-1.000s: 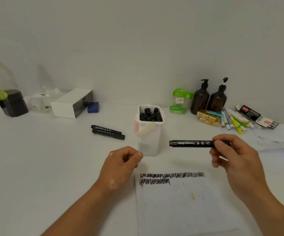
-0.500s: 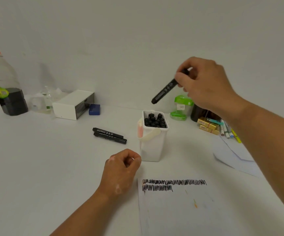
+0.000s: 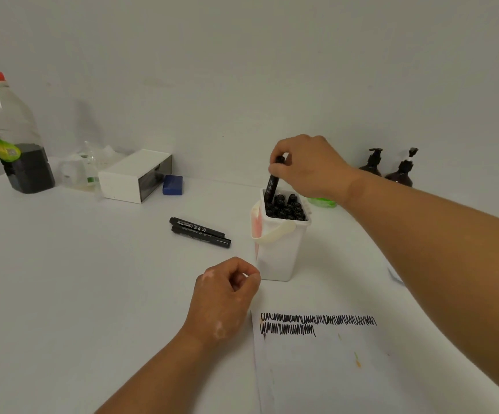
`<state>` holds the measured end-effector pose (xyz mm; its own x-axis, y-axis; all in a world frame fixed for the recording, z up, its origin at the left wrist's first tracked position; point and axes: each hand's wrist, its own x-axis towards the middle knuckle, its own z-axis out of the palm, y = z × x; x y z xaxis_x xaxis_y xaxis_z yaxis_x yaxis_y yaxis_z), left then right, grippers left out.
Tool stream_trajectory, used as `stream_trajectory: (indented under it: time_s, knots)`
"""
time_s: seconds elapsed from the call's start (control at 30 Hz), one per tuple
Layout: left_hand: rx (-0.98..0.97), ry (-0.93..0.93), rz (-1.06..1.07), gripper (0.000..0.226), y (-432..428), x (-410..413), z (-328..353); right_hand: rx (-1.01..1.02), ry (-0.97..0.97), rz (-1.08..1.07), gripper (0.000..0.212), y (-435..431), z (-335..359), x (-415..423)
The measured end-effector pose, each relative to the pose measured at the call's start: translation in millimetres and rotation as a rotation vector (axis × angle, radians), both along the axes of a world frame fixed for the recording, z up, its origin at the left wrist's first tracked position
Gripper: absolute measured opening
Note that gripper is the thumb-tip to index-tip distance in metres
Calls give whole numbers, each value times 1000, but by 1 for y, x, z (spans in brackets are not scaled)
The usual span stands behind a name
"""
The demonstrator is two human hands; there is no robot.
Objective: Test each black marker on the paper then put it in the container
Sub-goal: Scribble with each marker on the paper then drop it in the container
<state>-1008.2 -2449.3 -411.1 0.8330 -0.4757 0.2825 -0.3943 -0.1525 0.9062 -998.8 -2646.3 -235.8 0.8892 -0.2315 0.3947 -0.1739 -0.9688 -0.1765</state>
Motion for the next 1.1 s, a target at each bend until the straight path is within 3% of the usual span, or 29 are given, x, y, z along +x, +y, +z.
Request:
stream_trajectory:
  time_s: [0.2,0.4,0.5,0.7,0.8,1.0,1.1]
  knots:
    - [-9,2,-4,16,0,0,0,-27,130,-30,21,2,-14,11]
    - [-7,4,-2,16,0,0,1,-43,173,-120,13,8,-10,11]
    - [-6,-2,-2,17,0,0,1,-168,264,-118,25,12,-12,9]
    - [-1,9,-1,16,0,2,1,-155,307,-120,29,11,-16,9]
    - [12,13,-2,15,1,3,1,-88,206,-115,27,6,-14,6]
    - [19,31,20,15,3,5,1,202,-199,-124,12,-5,-12,-39]
    - [24,30,26,14,3,5,0,349,-348,-125,17,-6,-34,-82]
